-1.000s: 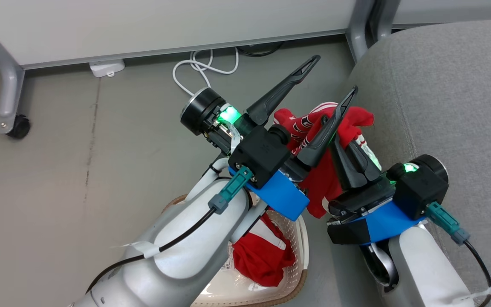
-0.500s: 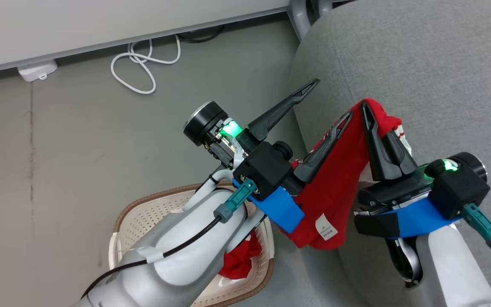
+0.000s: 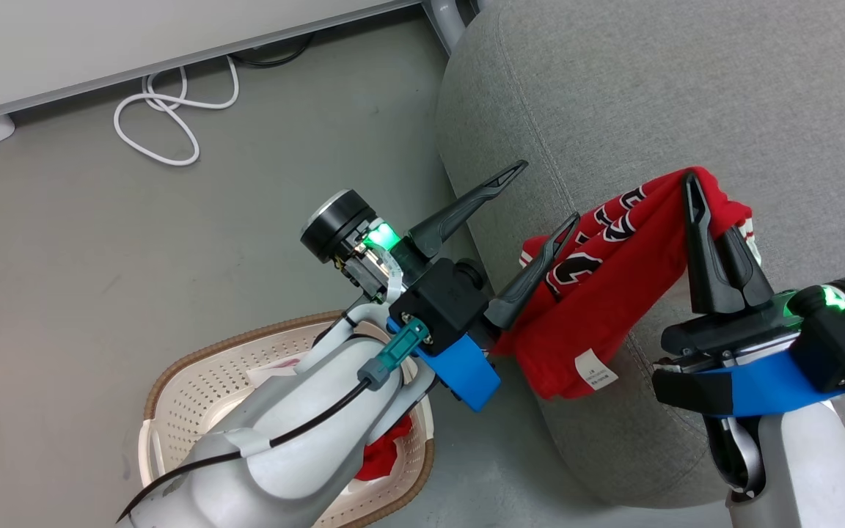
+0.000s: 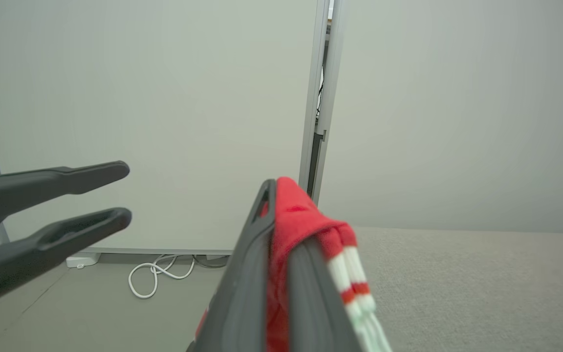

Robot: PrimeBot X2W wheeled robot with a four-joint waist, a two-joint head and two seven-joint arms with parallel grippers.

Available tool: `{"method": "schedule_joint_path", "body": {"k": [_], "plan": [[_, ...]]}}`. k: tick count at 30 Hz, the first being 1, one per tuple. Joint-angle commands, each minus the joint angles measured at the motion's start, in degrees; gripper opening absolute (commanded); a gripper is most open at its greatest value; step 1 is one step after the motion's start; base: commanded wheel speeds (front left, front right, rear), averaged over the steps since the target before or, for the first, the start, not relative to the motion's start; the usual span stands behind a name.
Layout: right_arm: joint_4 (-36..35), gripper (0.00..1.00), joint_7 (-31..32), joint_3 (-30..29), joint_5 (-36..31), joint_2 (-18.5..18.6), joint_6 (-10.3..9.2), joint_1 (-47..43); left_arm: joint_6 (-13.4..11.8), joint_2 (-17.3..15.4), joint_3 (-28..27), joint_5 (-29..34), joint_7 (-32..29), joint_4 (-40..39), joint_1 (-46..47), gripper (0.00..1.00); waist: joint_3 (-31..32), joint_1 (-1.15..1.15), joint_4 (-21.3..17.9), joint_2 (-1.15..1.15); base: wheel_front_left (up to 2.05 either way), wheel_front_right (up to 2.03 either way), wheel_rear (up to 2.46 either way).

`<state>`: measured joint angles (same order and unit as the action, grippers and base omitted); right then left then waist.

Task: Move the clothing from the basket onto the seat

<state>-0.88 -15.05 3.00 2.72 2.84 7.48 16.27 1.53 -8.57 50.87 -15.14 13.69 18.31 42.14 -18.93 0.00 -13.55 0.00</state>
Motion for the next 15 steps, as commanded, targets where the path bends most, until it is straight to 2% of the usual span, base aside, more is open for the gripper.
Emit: {"method": "schedule_joint_path", "body": {"k": [1, 8, 15], "plan": [[-0.46, 0.0, -0.2, -0.37, -0.15, 0.09, 0.02, -0.38, -0.08, -0.34, 0.05, -0.06, -0.07, -0.13, -0.5, 1.0, -0.07, 0.0, -0.14, 0.0, 0.0, 0.0, 0.0], [-1.4, 0.0, -0.2, -1.74, -0.55, 0.09, 0.03, -0.11, -0.19, -0.77, 0.43, -0.39, -0.13, -0.3, -0.53, 1.0, -0.06, 0.0, -0.16, 0.0, 0.0, 0.0, 0.0], [-3.14, 0.0, -0.2, -4.54, -1.66, 0.1, 0.02, 5.42, -0.63, -1.35, 0.19, -0.55, -0.25, -0.83, 0.44, 1.0, -1.57, 0.0, 0.65, 0.0, 0.0, 0.0, 0.0]]}}
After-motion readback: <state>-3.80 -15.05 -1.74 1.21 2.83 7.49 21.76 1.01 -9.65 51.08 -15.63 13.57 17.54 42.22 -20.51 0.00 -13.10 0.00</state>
